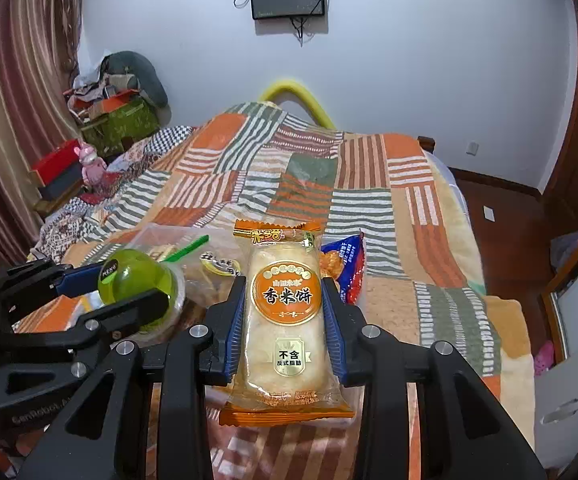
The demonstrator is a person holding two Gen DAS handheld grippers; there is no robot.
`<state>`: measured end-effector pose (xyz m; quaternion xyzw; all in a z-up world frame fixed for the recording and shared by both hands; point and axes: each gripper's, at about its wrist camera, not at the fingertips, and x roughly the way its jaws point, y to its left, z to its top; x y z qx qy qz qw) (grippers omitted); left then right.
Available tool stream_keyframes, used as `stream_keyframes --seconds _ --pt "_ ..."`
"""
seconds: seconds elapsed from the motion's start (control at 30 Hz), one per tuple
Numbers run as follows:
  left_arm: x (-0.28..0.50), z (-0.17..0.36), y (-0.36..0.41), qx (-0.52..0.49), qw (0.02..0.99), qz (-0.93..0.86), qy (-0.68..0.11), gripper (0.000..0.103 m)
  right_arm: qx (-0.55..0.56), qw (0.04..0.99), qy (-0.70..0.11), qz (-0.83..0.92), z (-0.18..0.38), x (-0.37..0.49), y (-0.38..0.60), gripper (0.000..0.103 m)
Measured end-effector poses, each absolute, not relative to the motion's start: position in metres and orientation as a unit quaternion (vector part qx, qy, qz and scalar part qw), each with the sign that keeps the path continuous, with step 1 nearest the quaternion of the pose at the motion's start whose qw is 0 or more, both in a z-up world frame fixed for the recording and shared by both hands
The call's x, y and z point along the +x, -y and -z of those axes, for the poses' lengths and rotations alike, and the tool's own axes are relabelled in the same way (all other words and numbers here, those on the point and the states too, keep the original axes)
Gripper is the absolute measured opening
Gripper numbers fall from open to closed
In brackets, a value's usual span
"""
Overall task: Organize snacks
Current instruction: 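Carry green-lidded cup and cake pack into the clear box and release both, then grasp the green snack bag with left tool while right tool grasps bread bun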
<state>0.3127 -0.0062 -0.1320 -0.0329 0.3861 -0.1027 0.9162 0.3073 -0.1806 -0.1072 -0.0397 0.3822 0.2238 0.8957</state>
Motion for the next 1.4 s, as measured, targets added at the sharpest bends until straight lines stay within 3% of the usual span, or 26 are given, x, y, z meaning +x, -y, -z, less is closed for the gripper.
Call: stream_keyframes --seconds 0.63,0.9,1.0,1.4 --pt "0.322 0.15 0.012 -0.025 0.909 0.099 -0.403 0.046 -0.057 0.875 -0.422 -0.232 0.129 0.313 0.183 0.033" --pt "0.303 0.13 0.001 -0.036 0.915 0.098 -0.391 0.046 -0.068 0.876 -0.417 -0.233 0.121 0.304 0.186 0.049" --pt "0.293 0.12 -0.005 -0.036 0.918 0.096 -0.382 0.047 -0.065 0.88 -0.41 -0.233 0.113 0.296 0.188 0.051" --pt "0.247 0.113 -0.042 -0.011 0.923 0.051 -0.38 0.065 -0.048 0.876 -0.404 -0.259 0.105 0.252 0.179 0.058"
